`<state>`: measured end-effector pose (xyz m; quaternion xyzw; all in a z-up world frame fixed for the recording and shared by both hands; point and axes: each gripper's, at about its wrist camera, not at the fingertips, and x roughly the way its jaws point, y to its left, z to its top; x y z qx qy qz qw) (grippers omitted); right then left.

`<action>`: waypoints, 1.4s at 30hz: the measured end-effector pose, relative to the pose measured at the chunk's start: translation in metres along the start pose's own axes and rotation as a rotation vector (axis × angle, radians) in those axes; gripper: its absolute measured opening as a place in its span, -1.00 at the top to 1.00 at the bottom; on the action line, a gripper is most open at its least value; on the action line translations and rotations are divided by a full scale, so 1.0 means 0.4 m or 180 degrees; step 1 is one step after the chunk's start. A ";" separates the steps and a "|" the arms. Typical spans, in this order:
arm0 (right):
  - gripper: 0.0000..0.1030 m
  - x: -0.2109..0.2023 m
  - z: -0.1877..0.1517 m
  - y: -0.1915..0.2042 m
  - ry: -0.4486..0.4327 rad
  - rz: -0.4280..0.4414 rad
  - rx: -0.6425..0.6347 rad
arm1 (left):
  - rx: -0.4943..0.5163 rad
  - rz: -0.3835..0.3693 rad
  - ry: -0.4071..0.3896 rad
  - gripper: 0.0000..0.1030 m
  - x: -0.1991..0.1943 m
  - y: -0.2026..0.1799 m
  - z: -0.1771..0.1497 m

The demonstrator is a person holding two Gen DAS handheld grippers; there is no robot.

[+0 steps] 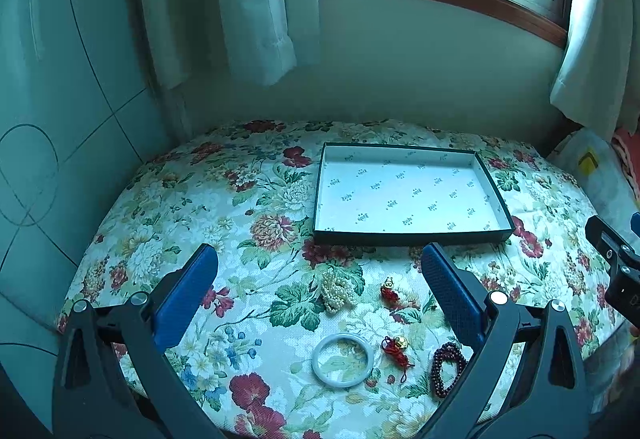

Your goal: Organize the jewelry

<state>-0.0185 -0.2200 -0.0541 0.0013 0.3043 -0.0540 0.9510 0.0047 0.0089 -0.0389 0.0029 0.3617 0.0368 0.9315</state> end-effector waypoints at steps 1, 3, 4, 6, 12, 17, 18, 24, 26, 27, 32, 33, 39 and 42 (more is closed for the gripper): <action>-0.93 0.000 0.001 0.001 -0.0003 -0.0003 -0.0006 | 0.0001 0.0007 -0.0006 -0.96 0.001 0.000 0.002; -0.93 0.000 0.002 0.003 -0.0007 0.0007 -0.0011 | 0.0003 0.0023 -0.0011 -0.96 0.002 0.000 0.004; -0.93 -0.001 0.002 0.004 -0.0007 0.0010 -0.0012 | 0.0004 0.0026 -0.0008 -0.96 0.003 0.000 0.005; -0.93 0.000 0.002 0.006 -0.0006 0.0013 -0.0016 | -0.0008 0.0042 -0.0003 -0.96 0.005 0.000 0.006; -0.93 0.014 -0.005 0.013 0.0054 0.0034 -0.0041 | -0.0021 0.0020 0.0019 -0.96 0.011 0.000 0.006; -0.93 0.023 -0.011 0.016 0.0099 0.0050 -0.0038 | -0.0008 0.0016 0.0023 -0.96 0.014 -0.004 0.007; -0.93 0.023 -0.011 0.015 0.0096 0.0050 -0.0034 | -0.0001 0.0020 0.0019 -0.96 0.014 -0.005 0.007; -0.93 0.023 -0.009 0.011 0.0078 0.0032 -0.0029 | 0.0020 -0.0003 0.0014 -0.96 0.014 -0.010 0.011; -0.93 0.026 -0.010 0.009 0.0102 0.0023 -0.0023 | 0.0051 -0.0006 0.0024 -0.96 0.012 -0.015 0.012; -0.93 0.026 -0.010 0.009 0.0113 0.0022 -0.0018 | 0.0069 -0.0011 0.0023 -0.96 0.010 -0.017 0.014; -0.93 0.015 -0.003 0.003 0.0105 0.0034 0.0006 | 0.0094 -0.0049 -0.0014 -0.96 -0.007 -0.023 0.024; -0.93 0.012 -0.001 0.003 0.0100 0.0032 0.0006 | 0.0092 -0.0066 -0.0018 -0.96 -0.012 -0.022 0.027; -0.93 -0.009 0.011 0.003 0.0036 0.0018 -0.0001 | 0.0095 -0.0094 -0.0104 -0.96 -0.041 -0.023 0.039; -0.93 -0.008 0.012 0.004 0.0062 0.0013 -0.0012 | 0.0103 -0.0117 -0.0078 -0.96 -0.046 -0.025 0.042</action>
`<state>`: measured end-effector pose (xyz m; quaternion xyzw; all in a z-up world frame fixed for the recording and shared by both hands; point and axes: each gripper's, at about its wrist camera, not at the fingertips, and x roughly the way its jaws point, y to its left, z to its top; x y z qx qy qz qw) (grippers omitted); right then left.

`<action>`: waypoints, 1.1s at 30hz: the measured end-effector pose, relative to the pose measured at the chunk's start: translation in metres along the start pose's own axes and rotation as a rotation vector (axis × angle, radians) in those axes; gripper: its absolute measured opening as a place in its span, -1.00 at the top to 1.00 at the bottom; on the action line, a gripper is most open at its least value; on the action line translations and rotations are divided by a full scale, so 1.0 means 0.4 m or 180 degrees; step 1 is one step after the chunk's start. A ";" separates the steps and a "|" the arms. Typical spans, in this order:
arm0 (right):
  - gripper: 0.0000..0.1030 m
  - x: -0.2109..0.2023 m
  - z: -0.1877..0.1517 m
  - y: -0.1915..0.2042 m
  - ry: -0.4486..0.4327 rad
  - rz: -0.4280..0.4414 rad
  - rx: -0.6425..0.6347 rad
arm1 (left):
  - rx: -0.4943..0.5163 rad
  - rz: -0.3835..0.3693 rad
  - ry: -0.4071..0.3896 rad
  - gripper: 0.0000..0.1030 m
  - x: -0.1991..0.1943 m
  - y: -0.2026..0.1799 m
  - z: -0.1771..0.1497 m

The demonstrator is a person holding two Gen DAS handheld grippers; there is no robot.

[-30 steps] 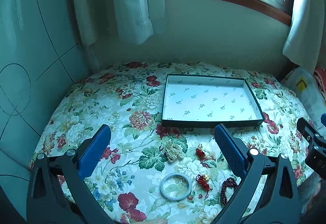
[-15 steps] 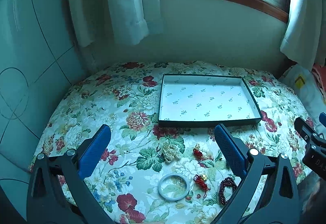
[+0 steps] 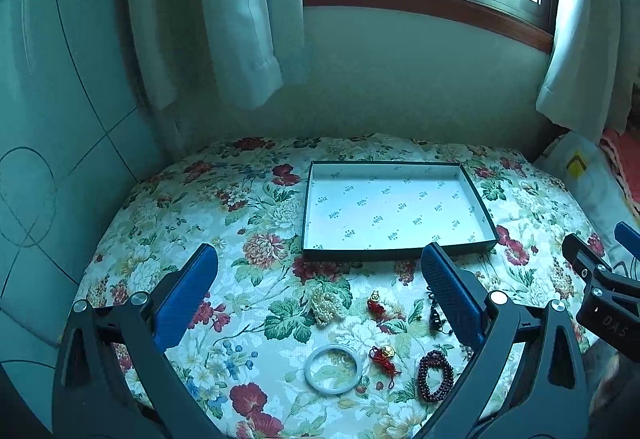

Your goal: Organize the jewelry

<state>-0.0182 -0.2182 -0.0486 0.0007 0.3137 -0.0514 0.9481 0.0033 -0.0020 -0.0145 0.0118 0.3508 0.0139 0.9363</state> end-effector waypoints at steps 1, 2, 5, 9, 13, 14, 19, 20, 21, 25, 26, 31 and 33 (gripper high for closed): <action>-0.93 -0.001 0.000 0.001 0.0012 -0.0002 -0.0003 | 0.0006 -0.0011 0.0014 -0.96 -0.003 0.000 0.001; -0.93 -0.003 0.002 0.001 0.0022 0.0003 -0.0004 | 0.0016 -0.0022 0.0017 -0.96 -0.007 -0.002 0.002; -0.93 -0.026 0.010 0.003 -0.0009 0.0054 -0.0010 | 0.0039 -0.0025 -0.0044 -0.96 -0.027 -0.004 0.005; -0.93 -0.065 0.021 0.008 -0.0134 0.0059 -0.0046 | 0.0058 -0.0035 -0.0093 -0.96 -0.045 -0.005 0.008; -0.93 -0.089 0.028 0.010 -0.0205 0.0063 -0.0064 | 0.0072 -0.0039 -0.0111 -0.96 -0.060 -0.006 0.012; -0.93 -0.092 0.029 0.011 -0.0212 0.0067 -0.0067 | 0.0074 -0.0048 -0.0120 -0.96 -0.066 -0.006 0.013; -0.93 -0.113 0.032 0.012 -0.0254 0.0083 -0.0080 | 0.0098 -0.0081 -0.0227 -0.96 -0.105 -0.007 0.021; -0.93 -0.118 0.032 0.011 -0.0264 0.0085 -0.0083 | 0.0104 -0.0082 -0.0251 -0.96 -0.112 -0.007 0.022; -0.93 -0.121 0.032 0.012 -0.0276 0.0085 -0.0087 | 0.0109 -0.0080 -0.0270 -0.96 -0.116 -0.008 0.023; -0.93 -0.127 0.032 0.009 -0.0281 0.0086 -0.0083 | 0.0092 -0.0076 -0.0272 -0.96 -0.123 -0.006 0.025; -0.93 -0.128 0.032 0.009 -0.0284 0.0085 -0.0082 | 0.0089 -0.0070 -0.0276 -0.96 -0.125 -0.005 0.025; -0.93 -0.137 0.033 0.002 -0.0317 0.0079 -0.0066 | 0.0086 -0.0056 -0.0315 -0.96 -0.137 -0.003 0.027; -0.93 -0.138 0.034 0.000 -0.0326 0.0067 -0.0064 | 0.0082 -0.0048 -0.0322 -0.96 -0.137 -0.003 0.030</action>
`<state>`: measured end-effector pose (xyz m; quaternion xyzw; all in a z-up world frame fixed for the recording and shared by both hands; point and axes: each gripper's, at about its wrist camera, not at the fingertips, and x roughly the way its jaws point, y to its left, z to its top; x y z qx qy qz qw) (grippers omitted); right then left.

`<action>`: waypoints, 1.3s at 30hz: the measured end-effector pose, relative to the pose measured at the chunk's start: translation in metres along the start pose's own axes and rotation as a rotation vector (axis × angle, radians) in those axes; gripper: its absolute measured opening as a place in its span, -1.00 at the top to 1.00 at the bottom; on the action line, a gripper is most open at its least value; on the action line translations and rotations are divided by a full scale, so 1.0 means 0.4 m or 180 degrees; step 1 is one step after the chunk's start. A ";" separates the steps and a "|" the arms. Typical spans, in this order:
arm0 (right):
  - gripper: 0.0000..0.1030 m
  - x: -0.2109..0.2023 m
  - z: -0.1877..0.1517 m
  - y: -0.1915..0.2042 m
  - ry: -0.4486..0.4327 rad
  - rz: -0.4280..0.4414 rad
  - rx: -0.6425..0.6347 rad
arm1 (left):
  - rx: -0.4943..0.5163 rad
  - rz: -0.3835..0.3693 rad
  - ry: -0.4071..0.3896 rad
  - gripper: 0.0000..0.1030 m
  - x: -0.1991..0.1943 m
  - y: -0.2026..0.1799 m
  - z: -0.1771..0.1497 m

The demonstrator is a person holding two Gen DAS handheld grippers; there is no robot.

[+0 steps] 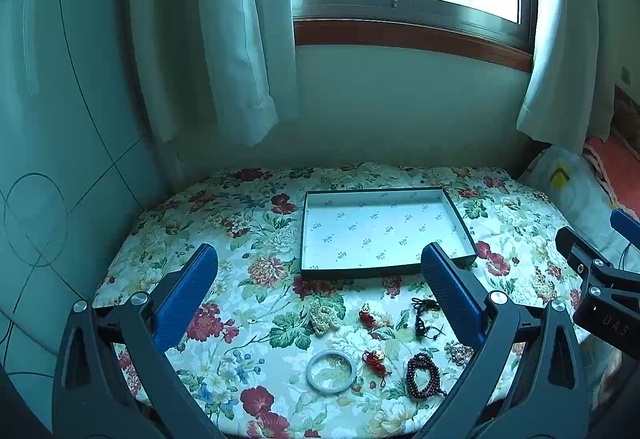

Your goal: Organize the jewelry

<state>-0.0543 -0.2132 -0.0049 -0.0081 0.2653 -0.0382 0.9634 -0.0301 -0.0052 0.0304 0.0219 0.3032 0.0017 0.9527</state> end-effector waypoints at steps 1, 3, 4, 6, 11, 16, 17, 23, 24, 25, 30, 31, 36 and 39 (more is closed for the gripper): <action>-0.93 0.001 0.000 -0.001 0.0000 -0.0001 0.0003 | -0.0007 -0.0001 0.0004 -0.96 0.001 0.000 0.001; -0.93 0.005 0.000 -0.003 0.0009 -0.0006 0.0013 | -0.0029 -0.0022 0.0040 -0.96 0.008 0.001 0.003; -0.93 0.008 0.000 -0.004 0.0018 -0.0008 0.0019 | -0.0042 -0.0034 0.0065 -0.96 0.013 0.003 0.003; -0.93 0.013 -0.001 -0.004 0.0036 -0.0006 0.0026 | -0.0055 -0.0037 0.0079 -0.96 0.019 0.003 0.004; -0.93 0.018 -0.002 -0.003 0.0051 -0.0011 0.0021 | 0.0014 0.0062 0.0010 -0.96 0.017 0.000 -0.002; -0.93 0.025 -0.006 -0.003 0.0083 -0.0014 0.0020 | -0.0008 0.0026 0.0062 -0.96 0.026 0.003 -0.005; -0.93 0.026 -0.006 -0.003 0.0086 -0.0014 0.0019 | -0.0015 0.0015 0.0071 -0.96 0.027 0.004 -0.006; -0.93 0.028 -0.007 -0.003 0.0092 -0.0018 0.0017 | -0.0020 0.0015 0.0082 -0.96 0.029 0.006 -0.008; -0.93 0.028 -0.008 -0.003 0.0095 -0.0018 0.0018 | -0.0016 0.0018 0.0084 -0.96 0.029 0.006 -0.008; -0.93 0.029 -0.009 -0.003 0.0099 -0.0017 0.0018 | -0.0014 0.0024 0.0087 -0.96 0.030 0.006 -0.009; -0.93 0.030 -0.011 -0.001 0.0109 -0.0017 0.0005 | -0.0008 0.0043 0.0085 -0.96 0.031 0.005 -0.010; -0.93 0.030 -0.011 -0.001 0.0107 -0.0017 0.0000 | -0.0006 0.0046 0.0081 -0.96 0.030 0.005 -0.010; -0.93 0.031 -0.010 -0.001 0.0109 -0.0019 0.0005 | -0.0008 0.0049 0.0075 -0.96 0.029 0.006 -0.010; -0.93 0.031 -0.010 -0.001 0.0108 -0.0018 0.0003 | -0.0005 0.0045 0.0078 -0.96 0.030 0.007 -0.010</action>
